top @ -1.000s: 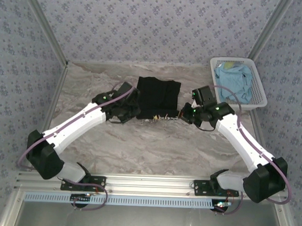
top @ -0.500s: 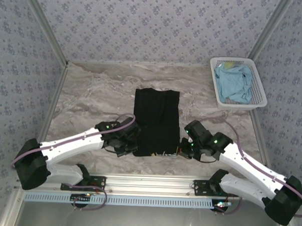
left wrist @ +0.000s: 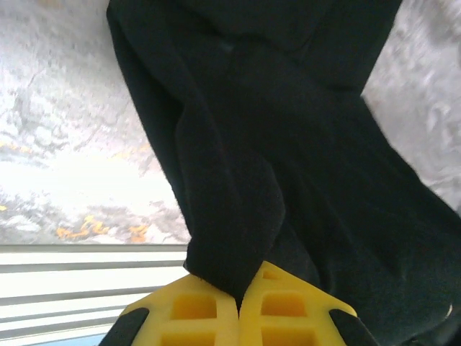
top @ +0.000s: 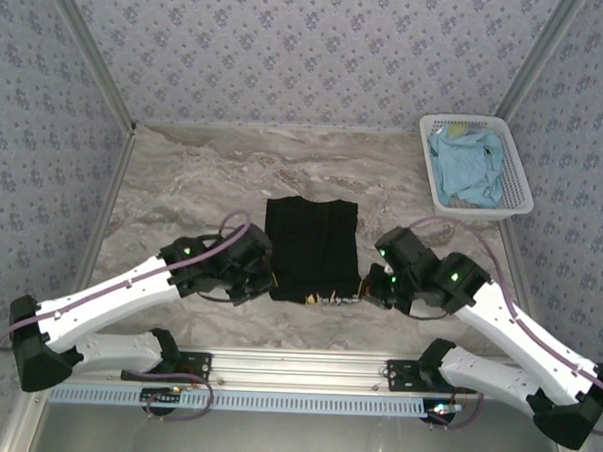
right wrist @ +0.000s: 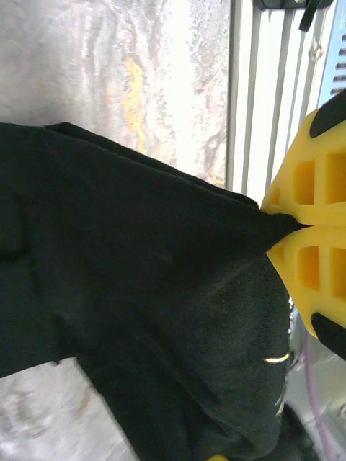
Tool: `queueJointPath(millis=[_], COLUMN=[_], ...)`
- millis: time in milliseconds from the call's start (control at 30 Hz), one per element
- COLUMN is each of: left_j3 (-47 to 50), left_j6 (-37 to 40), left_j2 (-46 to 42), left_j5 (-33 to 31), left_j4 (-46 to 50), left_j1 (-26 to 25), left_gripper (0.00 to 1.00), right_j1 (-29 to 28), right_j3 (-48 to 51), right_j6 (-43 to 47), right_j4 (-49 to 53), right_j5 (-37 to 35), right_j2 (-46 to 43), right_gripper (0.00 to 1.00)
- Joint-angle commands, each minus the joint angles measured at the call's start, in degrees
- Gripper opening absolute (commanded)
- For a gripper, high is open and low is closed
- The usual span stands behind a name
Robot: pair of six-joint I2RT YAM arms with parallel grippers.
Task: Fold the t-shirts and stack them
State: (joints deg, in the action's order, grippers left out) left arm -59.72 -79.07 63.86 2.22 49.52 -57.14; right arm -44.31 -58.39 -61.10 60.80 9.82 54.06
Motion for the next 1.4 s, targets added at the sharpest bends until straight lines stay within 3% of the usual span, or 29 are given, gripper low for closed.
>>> queueJointPath(millis=[0,167,300,633,700,767,833,867,1000,1100,1200,1367], left_j3=[-3.37,-7.96,-14.92,-30.98,-36.60,-40.98,-45.79,-47.49,-42.39,-29.06,-14.60,3.77], left_j6=[2.56,6.77,11.36,17.83,20.02,21.87,24.50,25.03,23.83,18.51,8.98,-11.99], left_j2=[1.88,7.44,16.76,41.51,48.39,53.84,57.05,57.49,49.92,38.26,27.45,16.79], left_j5=[1.02,6.28,10.77,16.33,17.37,19.94,18.15,17.14,11.60,7.53,5.15,-1.67], left_j4=[0.64,-3.08,-4.24,-8.03,-7.92,-10.25,-9.24,-7.59,-6.17,-9.38,-15.10,-27.14], left_j1=[5.47,15.11,21.56,32.07,33.91,35.29,35.87,36.03,35.59,32.84,26.69,13.01], left_gripper=[0.03,0.04,0.05,0.05,0.13,0.39,0.50,0.52,0.54,0.53,0.53,0.57], right_j1=[5.73,15.93,21.22,28.60,29.51,30.03,30.57,30.77,31.40,31.43,31.36,28.39], right_j3=[-4.68,-12.40,-17.34,-30.78,-34.87,-39.06,-42.18,-42.83,-44.91,-40.08,-33.26,-15.28], right_j6=[5.13,10.42,13.97,16.65,17.92,18.43,19.69,20.15,23.89,24.54,27.56,21.81], right_j4=[2.06,-0.90,-3.65,-13.73,-15.05,-14.31,-15.26,-16.30,-15.51,-16.20,-16.03,-20.16], right_j5=[0.54,5.25,8.34,11.53,12.54,11.34,10.57,10.65,9.08,7.31,5.47,4.19], right_j2=[4.53,13.99,22.55,48.22,54.74,59.93,63.14,63.66,61.64,55.79,48.37,30.94], right_gripper=[0.00,0.00,0.00,0.00,0.00,0.16,0.38,0.44,0.56,0.59,0.59,0.62])
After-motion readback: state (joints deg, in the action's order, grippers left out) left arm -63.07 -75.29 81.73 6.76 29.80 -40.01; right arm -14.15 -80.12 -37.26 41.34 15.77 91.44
